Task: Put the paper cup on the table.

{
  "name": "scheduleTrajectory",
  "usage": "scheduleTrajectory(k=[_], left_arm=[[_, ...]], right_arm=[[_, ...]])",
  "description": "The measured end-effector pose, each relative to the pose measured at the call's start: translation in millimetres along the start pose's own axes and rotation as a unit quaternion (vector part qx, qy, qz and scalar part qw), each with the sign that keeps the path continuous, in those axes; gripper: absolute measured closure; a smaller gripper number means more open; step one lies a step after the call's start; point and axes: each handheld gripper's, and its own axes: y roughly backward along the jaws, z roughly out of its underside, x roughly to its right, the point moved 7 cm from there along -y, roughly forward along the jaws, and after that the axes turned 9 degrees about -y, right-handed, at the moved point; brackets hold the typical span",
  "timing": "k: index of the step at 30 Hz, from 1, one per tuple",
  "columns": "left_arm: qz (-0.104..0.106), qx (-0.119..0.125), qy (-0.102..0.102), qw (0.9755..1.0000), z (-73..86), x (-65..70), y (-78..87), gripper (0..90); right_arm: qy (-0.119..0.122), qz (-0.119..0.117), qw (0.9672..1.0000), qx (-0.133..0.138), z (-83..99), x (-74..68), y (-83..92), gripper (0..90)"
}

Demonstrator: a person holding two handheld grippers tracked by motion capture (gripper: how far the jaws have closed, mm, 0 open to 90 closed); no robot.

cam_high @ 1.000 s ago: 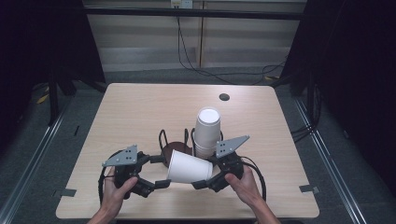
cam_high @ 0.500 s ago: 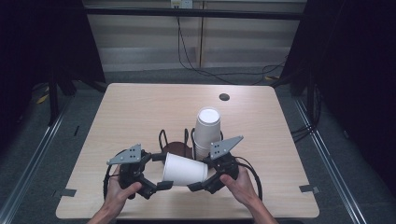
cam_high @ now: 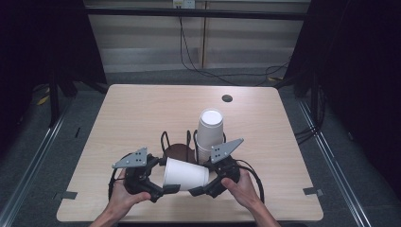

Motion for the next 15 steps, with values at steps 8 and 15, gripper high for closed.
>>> scheduleTrajectory(k=[8, 15], left_arm=[[0.009, -0.008, 0.005, 0.9999, -0.5, 2.3, 1.2, 8.0], [0.019, -0.011, 0.002, 0.9998, -6.2, 3.3, 4.0, 13.4]], right_arm=[[0.002, -0.004, 1.0000, -0.005, 1.3, -1.3, -0.2, 25.5], [0.003, -0.014, 0.9999, -0.005, 3.0, -1.4, 0.3, 25.6]])
